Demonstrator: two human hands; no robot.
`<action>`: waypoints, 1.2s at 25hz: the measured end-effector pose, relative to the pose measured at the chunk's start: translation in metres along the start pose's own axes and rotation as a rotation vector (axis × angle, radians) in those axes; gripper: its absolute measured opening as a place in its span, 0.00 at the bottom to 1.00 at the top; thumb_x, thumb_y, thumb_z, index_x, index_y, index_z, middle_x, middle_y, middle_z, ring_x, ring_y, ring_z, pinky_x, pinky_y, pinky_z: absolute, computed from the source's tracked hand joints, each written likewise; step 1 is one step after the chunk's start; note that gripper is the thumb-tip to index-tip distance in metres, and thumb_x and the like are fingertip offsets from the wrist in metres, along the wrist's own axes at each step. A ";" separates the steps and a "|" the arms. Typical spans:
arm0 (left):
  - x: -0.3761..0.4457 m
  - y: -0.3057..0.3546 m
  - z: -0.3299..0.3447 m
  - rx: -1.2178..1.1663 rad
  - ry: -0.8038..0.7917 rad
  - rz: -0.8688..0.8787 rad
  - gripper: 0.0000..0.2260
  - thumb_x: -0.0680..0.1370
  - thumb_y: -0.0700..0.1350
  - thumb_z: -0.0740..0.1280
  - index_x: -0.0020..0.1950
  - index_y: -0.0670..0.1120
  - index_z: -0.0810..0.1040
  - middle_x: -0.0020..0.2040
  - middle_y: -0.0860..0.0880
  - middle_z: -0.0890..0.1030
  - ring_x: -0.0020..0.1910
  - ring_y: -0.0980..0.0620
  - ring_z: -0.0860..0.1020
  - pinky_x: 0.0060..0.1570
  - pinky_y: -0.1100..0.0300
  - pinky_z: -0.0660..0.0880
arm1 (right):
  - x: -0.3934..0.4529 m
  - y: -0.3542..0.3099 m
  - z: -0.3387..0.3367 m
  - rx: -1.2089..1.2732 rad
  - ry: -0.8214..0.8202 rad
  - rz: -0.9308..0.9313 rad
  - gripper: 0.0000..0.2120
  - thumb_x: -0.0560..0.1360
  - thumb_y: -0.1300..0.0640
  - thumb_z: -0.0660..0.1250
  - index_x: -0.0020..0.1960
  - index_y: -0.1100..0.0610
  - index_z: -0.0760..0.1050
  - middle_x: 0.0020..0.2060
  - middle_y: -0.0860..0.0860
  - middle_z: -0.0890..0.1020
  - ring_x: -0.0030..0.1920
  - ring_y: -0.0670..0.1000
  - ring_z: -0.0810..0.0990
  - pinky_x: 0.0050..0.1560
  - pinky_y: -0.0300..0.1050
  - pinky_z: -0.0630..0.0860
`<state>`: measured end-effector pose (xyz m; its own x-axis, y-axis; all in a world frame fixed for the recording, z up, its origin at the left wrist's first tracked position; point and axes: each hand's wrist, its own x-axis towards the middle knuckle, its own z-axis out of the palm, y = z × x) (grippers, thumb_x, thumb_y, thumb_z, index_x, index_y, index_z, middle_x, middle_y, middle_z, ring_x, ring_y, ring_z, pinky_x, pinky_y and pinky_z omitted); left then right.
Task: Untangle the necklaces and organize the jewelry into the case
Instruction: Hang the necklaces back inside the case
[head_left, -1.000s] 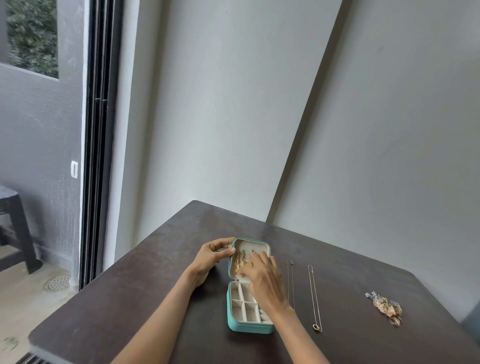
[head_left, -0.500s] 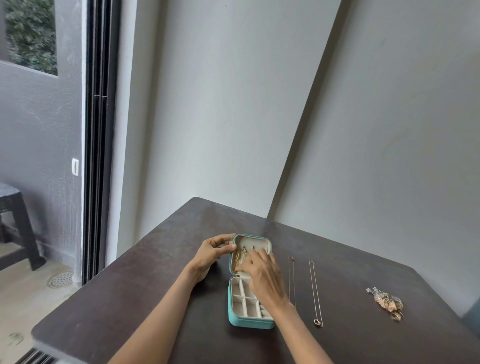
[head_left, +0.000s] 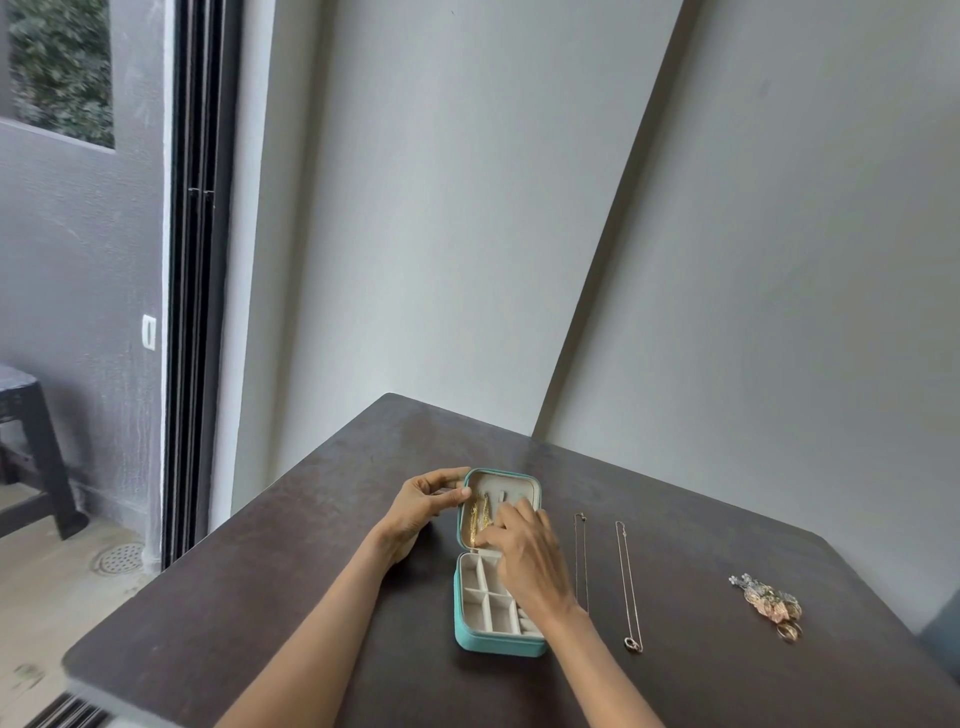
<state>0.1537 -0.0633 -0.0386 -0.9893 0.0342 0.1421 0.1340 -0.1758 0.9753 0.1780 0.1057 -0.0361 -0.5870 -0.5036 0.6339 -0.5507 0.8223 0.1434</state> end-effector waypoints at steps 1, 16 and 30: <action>0.000 0.000 0.001 -0.003 0.001 0.001 0.14 0.74 0.36 0.69 0.59 0.41 0.79 0.40 0.52 0.82 0.35 0.65 0.78 0.34 0.78 0.69 | -0.001 -0.001 0.000 -0.014 0.001 -0.003 0.14 0.62 0.63 0.65 0.35 0.45 0.82 0.34 0.43 0.75 0.41 0.47 0.68 0.39 0.37 0.67; 0.000 0.001 0.001 -0.017 -0.003 0.006 0.13 0.74 0.35 0.68 0.58 0.41 0.79 0.37 0.56 0.83 0.34 0.65 0.78 0.33 0.78 0.69 | -0.002 -0.002 0.000 -0.058 -0.009 -0.017 0.14 0.60 0.65 0.74 0.37 0.46 0.82 0.34 0.44 0.74 0.41 0.48 0.67 0.39 0.40 0.67; 0.001 -0.002 0.000 0.007 0.007 0.011 0.10 0.74 0.36 0.69 0.55 0.44 0.81 0.36 0.56 0.83 0.33 0.64 0.77 0.33 0.76 0.69 | -0.001 -0.002 0.000 -0.017 0.007 -0.004 0.17 0.59 0.66 0.76 0.38 0.45 0.83 0.34 0.44 0.75 0.40 0.48 0.69 0.35 0.40 0.72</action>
<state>0.1523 -0.0629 -0.0409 -0.9882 0.0258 0.1513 0.1448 -0.1691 0.9749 0.1802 0.1048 -0.0369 -0.5807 -0.5054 0.6382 -0.5432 0.8245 0.1586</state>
